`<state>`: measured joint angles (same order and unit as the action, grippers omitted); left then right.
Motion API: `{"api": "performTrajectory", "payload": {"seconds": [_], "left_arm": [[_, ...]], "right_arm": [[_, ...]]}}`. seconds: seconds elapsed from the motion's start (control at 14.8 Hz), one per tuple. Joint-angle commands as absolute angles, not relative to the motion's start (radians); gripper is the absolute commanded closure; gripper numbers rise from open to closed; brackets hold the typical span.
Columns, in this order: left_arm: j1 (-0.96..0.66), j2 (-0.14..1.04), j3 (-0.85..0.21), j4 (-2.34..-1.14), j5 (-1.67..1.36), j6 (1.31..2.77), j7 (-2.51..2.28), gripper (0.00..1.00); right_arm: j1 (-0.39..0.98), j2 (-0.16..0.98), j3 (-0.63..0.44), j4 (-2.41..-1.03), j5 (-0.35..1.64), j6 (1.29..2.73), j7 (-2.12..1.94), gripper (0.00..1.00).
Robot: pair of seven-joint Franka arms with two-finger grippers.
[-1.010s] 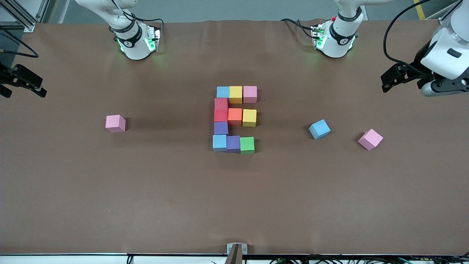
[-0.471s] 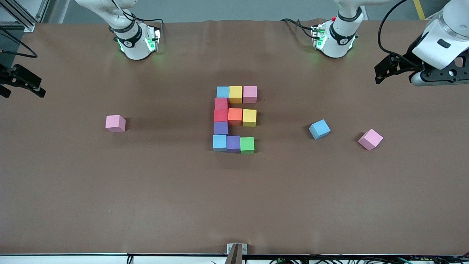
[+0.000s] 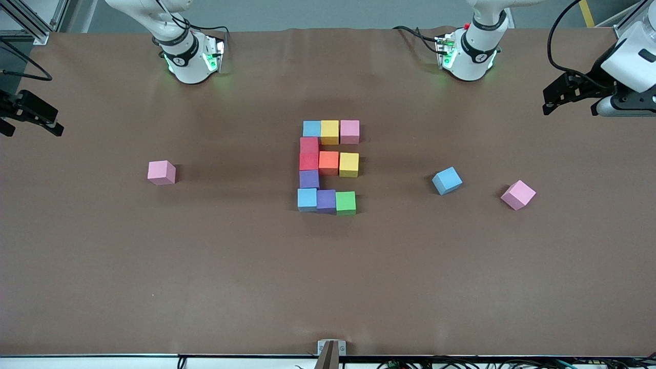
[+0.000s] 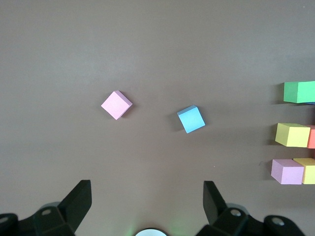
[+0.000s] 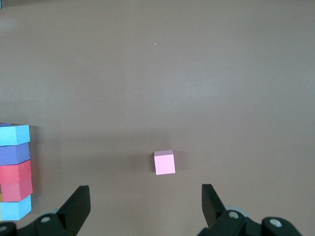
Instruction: Arrange 11 blocks into digit 3
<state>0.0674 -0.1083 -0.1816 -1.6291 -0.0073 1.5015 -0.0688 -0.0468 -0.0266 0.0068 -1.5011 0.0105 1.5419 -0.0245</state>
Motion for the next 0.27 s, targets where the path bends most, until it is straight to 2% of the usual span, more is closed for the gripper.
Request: {"api": "performTrajectory", "payload": {"seconds": [0.0, 0.2], "left_arm": [[0.063, -0.085, -0.193, -1.592, -0.020, 1.494, -0.072, 0.00], [0.061, -0.057, -0.201, -1.571, -0.012, 1.491, -0.072, 0.00]], "right_arm": [[-0.067, -0.029, 0.018, -1.500, 0.000, 1.539, -0.026, 0.00], [-0.074, -0.028, 0.018, -1.500, 0.002, 1.542, -0.025, 0.00]]}}
